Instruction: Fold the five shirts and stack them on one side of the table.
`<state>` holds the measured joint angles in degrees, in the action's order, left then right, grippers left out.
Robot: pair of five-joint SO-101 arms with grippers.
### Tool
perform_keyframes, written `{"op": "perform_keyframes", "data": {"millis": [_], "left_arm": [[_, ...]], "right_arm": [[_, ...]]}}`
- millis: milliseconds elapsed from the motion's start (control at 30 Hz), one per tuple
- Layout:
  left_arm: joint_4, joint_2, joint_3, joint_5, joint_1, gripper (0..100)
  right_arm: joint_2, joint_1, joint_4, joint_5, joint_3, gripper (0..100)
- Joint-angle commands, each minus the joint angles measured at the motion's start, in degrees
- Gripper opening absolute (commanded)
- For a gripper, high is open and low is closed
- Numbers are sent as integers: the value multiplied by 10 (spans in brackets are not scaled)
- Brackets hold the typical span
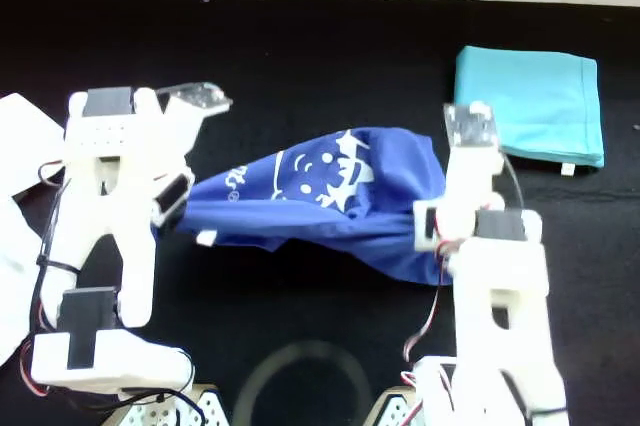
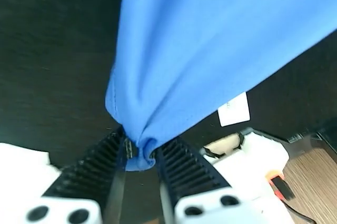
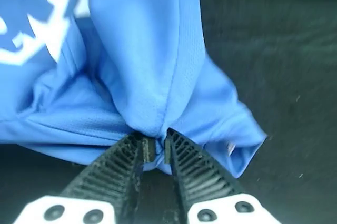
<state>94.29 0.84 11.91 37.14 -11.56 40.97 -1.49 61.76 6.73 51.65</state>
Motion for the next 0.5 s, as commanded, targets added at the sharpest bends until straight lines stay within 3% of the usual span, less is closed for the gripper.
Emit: {"op": "perform_keyframes", "data": {"millis": [0, 167, 267, 400, 467], "left_arm": [[-49, 2, 71, 4, -7, 9], [-157, 3, 203, 3, -8, 9], [-202, 22, 244, -3, -22, 9], [-272, 53, 289, -53, -50, 9], [-307, 58, 312, -62, -60, 9]], "right_arm": [[70, -2, -35, 8, 116, 6], [125, -2, 16, 105, 160, 21], [148, -2, 116, 141, 95, 110], [173, -1, 206, 142, -28, 231], [172, 0, 203, 112, -85, 238]]}}
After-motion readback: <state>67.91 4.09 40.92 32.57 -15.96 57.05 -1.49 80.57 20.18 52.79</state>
